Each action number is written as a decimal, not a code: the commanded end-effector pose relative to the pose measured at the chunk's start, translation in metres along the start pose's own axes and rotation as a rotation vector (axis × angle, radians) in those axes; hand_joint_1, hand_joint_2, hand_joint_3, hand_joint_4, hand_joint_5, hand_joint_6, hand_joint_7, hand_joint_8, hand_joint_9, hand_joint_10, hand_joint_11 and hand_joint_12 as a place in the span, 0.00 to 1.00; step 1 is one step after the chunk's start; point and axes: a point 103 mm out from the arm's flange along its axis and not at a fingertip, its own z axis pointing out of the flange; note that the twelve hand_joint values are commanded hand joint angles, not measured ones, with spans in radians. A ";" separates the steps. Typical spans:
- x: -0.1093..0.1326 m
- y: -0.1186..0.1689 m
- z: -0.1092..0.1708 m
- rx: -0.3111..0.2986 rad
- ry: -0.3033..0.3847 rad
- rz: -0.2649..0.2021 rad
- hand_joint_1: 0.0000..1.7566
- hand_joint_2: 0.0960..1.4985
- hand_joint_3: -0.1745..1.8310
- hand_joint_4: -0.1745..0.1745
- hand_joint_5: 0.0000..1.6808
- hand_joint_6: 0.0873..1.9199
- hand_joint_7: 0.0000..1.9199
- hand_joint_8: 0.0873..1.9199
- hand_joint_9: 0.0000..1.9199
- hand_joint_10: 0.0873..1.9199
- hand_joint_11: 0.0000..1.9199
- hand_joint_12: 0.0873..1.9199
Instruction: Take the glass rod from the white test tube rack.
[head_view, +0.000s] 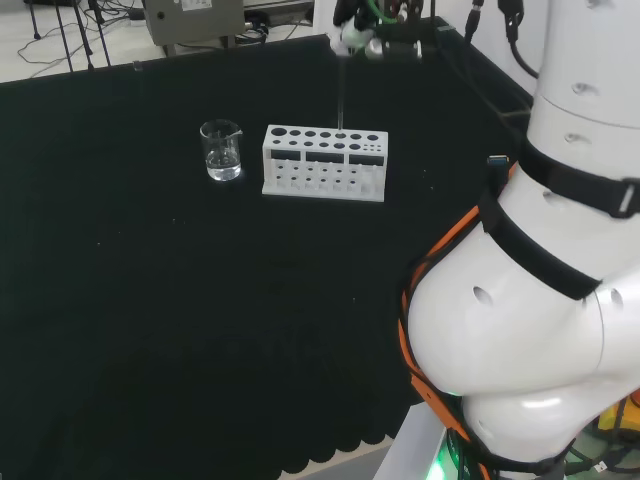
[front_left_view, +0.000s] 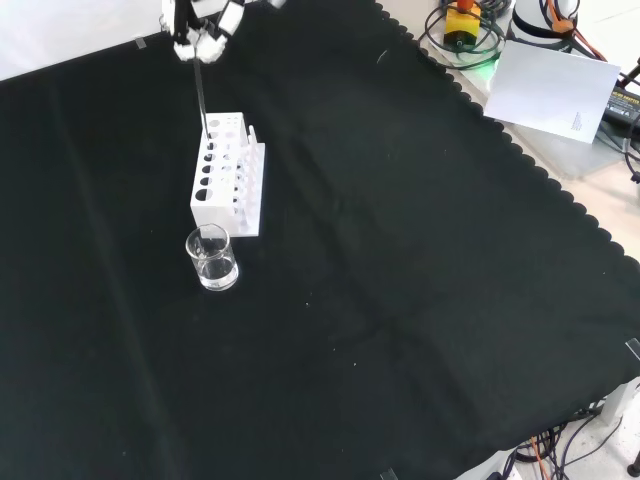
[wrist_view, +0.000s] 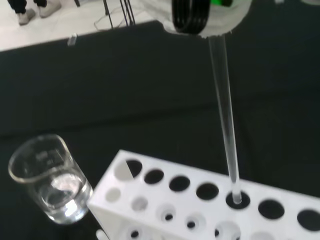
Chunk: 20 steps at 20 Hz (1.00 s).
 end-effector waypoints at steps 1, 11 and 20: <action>0.025 -0.043 -0.042 -0.029 -0.012 0.017 0.74 0.60 0.18 0.00 0.74 0.09 0.61 0.51 0.90 0.25 0.61 0.39; 0.056 -0.072 -0.064 -0.033 -0.042 -0.012 0.74 0.61 0.17 0.00 0.75 0.07 0.61 0.51 0.90 0.25 0.61 0.39; 0.074 -0.078 -0.072 -0.051 -0.049 -0.046 0.74 0.61 0.17 0.00 0.75 0.06 0.61 0.50 0.90 0.24 0.61 0.39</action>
